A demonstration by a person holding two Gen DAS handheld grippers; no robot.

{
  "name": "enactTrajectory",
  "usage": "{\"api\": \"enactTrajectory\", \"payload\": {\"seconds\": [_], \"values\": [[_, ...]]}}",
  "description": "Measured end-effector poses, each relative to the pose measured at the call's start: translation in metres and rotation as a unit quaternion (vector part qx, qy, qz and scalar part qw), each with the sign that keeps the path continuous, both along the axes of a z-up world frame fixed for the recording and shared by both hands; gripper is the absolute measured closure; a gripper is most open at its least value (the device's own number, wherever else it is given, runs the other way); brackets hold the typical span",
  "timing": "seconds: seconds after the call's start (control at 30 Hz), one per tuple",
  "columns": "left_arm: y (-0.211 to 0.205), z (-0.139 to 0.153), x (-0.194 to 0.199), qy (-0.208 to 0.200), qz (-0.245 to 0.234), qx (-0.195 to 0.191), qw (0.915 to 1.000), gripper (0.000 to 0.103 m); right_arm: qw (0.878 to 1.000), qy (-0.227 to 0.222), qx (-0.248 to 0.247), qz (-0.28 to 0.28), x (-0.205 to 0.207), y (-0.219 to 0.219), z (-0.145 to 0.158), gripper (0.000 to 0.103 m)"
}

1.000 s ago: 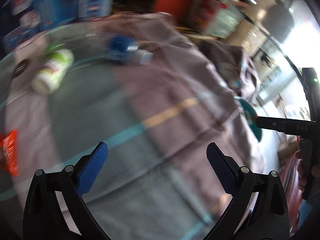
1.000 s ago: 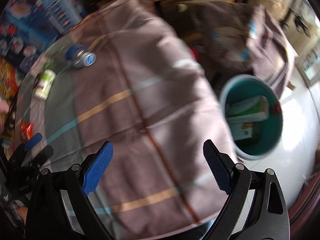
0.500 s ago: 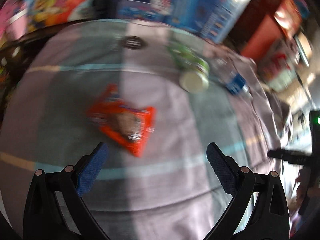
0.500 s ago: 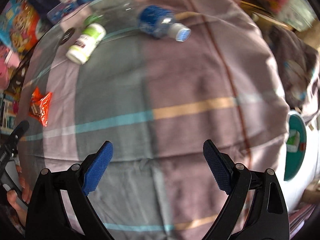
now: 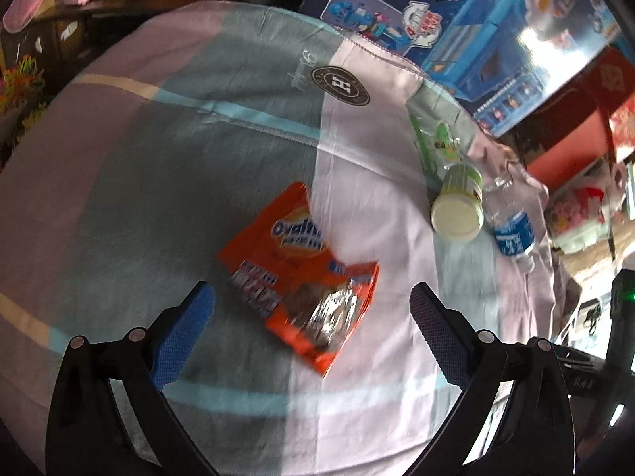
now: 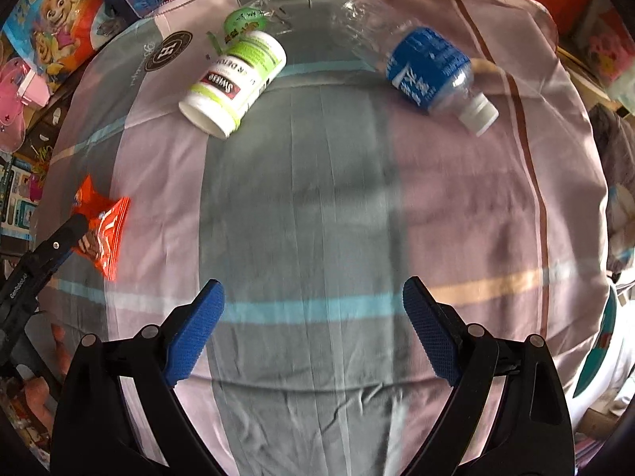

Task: Collect trash
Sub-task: 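Move both open tools back over the table items, then grasp the orange Ovaltine wrapper with the left tool while the right grasps the white Swisse bottle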

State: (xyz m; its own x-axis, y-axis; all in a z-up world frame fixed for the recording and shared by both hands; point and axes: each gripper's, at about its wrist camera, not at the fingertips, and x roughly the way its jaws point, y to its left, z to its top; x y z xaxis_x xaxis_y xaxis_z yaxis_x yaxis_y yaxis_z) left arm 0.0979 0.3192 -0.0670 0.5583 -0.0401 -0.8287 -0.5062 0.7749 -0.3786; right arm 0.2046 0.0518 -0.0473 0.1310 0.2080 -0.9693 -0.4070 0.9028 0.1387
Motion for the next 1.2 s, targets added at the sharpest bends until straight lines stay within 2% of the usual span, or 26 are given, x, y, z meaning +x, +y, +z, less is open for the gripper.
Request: {"api": "enactTrajectory", "payload": {"seconds": [0.07, 0.17, 0.2, 0.23, 0.43, 0.7, 0.8, 0.87, 1.03, 1.1, 1.13, 1.2], "values": [[0.000, -0.002, 0.008, 0.001, -0.003, 0.003, 1.0000, 0.006, 1.000, -0.002, 0.001, -0.002, 0.007, 0.002, 0.000, 0.016], [-0.005, -0.005, 0.021, 0.013, -0.019, 0.023, 0.9995, 0.043, 1.000, -0.005, 0.002, -0.009, 0.022, 0.006, 0.000, 0.016], [-0.005, -0.006, 0.024, 0.015, -0.024, 0.024, 0.9993, 0.051, 1.000, -0.003, 0.004, -0.011, 0.029, 0.007, -0.001, 0.016], [-0.007, -0.006, 0.029, 0.016, -0.031, 0.032, 0.9989, 0.054, 1.000, -0.002, 0.007, -0.016, 0.036, 0.008, -0.001, 0.016], [-0.010, 0.001, 0.050, 0.010, -0.065, 0.062, 0.9960, 0.057, 0.999, 0.010, 0.035, -0.039, 0.073, 0.021, 0.004, 0.016], [-0.017, 0.003, 0.063, 0.011, -0.093, 0.076, 0.9927, 0.056, 0.996, 0.012, 0.081, -0.025, 0.104, 0.073, 0.007, 0.016], [-0.019, 0.000, 0.061, 0.017, -0.096, 0.080, 0.9920, 0.044, 0.996, 0.023, 0.082, -0.014, 0.106, 0.089, -0.002, 0.018], [-0.020, -0.003, 0.060, 0.023, -0.094, 0.084, 0.9917, 0.043, 0.996, 0.031, 0.079, -0.007, 0.105, 0.096, -0.010, 0.023], [-0.022, -0.005, 0.060, 0.025, -0.093, 0.090, 0.9913, 0.040, 0.995, 0.049, 0.083, -0.010, 0.104, 0.102, -0.025, 0.025], [-0.022, -0.005, 0.061, 0.023, -0.090, 0.089, 0.9917, 0.040, 0.995, 0.050, 0.089, -0.006, 0.101, 0.099, -0.029, 0.047], [-0.022, -0.004, 0.061, 0.022, -0.088, 0.089, 0.9919, 0.041, 0.995, 0.049, 0.090, 0.000, 0.097, 0.099, -0.030, 0.050], [-0.024, -0.004, 0.061, 0.023, -0.086, 0.094, 0.9916, 0.055, 0.996, 0.029, 0.082, 0.008, 0.092, 0.097, -0.027, 0.050]]}}
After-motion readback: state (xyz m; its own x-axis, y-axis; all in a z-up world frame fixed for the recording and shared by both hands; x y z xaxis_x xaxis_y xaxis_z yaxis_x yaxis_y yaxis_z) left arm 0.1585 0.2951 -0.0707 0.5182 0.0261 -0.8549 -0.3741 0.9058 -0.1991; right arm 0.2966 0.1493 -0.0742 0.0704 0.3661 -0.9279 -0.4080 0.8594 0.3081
